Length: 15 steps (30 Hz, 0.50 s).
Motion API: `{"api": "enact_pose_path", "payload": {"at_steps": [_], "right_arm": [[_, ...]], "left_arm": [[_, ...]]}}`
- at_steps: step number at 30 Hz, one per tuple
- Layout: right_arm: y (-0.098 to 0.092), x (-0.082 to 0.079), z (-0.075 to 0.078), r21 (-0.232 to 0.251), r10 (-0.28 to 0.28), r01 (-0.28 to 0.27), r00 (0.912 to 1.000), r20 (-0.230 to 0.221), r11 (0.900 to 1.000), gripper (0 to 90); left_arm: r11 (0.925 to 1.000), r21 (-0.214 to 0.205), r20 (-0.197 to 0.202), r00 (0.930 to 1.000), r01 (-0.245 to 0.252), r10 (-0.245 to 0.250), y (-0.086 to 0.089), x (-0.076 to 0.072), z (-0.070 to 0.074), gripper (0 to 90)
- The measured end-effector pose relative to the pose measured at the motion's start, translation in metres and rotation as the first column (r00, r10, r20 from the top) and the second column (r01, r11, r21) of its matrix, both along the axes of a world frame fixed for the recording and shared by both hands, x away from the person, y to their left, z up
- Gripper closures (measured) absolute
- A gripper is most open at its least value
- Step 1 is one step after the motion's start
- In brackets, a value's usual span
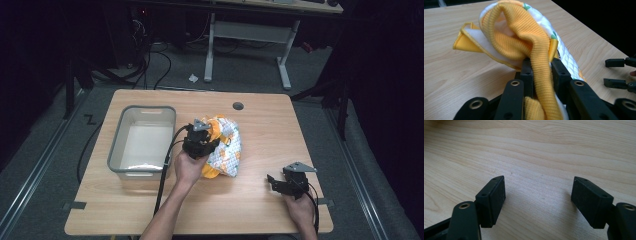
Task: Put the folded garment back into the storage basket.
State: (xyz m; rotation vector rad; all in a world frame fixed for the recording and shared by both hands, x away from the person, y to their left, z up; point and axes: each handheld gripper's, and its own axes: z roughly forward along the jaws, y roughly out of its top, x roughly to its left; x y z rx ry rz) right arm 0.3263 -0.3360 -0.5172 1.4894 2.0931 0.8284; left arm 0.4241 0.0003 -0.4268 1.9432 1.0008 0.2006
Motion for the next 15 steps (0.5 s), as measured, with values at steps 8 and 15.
{"api": "enact_pose_path", "payload": {"at_steps": [8,15], "right_arm": [[0.000,0.000,0.000,0.000,0.001,-0.001,1.0000,0.001,1.0000,27.8],[0.000,0.000,0.000,0.000,0.000,0.000,1.0000,0.000,1.0000,27.8]], "left_arm": [[0.9996,-0.029,0.005,1.0000,-0.004,0.004,0.012,-0.002,0.008,74.8],[0.9986,-0.052,0.009,0.9999,-0.010,0.010,0.023,-0.002,0.015,74.8]]}}
